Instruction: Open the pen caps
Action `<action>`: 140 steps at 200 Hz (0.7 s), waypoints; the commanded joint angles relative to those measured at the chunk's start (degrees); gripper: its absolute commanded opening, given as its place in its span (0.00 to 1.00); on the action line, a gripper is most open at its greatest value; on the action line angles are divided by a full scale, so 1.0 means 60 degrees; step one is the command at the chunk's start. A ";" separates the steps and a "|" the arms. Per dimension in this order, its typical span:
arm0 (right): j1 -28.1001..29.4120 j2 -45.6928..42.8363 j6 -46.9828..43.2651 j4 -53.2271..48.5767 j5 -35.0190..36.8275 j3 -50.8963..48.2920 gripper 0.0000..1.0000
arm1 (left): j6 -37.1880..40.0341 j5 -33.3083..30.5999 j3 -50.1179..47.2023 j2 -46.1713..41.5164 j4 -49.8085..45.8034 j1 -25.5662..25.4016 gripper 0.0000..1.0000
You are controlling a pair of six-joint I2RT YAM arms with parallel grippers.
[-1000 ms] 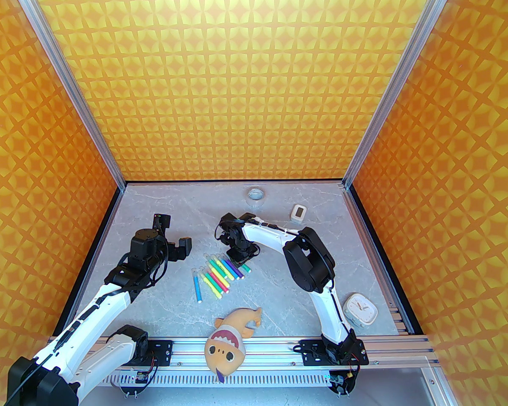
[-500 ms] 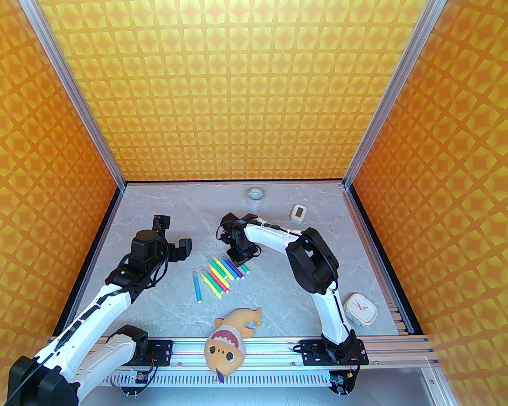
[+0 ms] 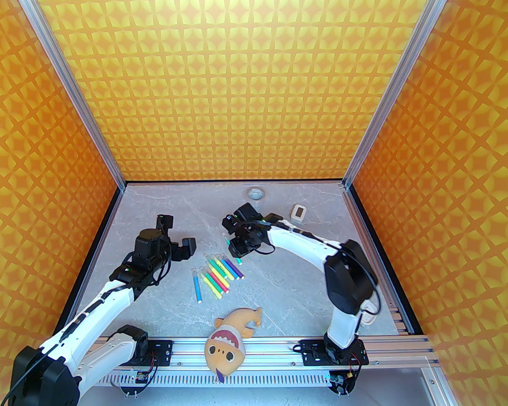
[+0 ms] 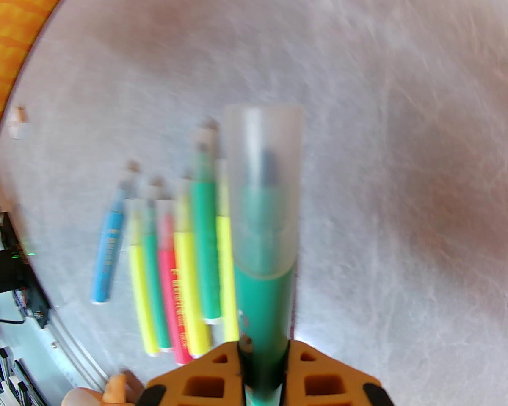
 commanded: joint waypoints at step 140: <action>0.0054 -0.1884 0.0479 0.4102 -0.2132 -0.1973 0.00 | -0.1840 0.5460 0.0746 0.1158 0.2745 -0.0096 0.71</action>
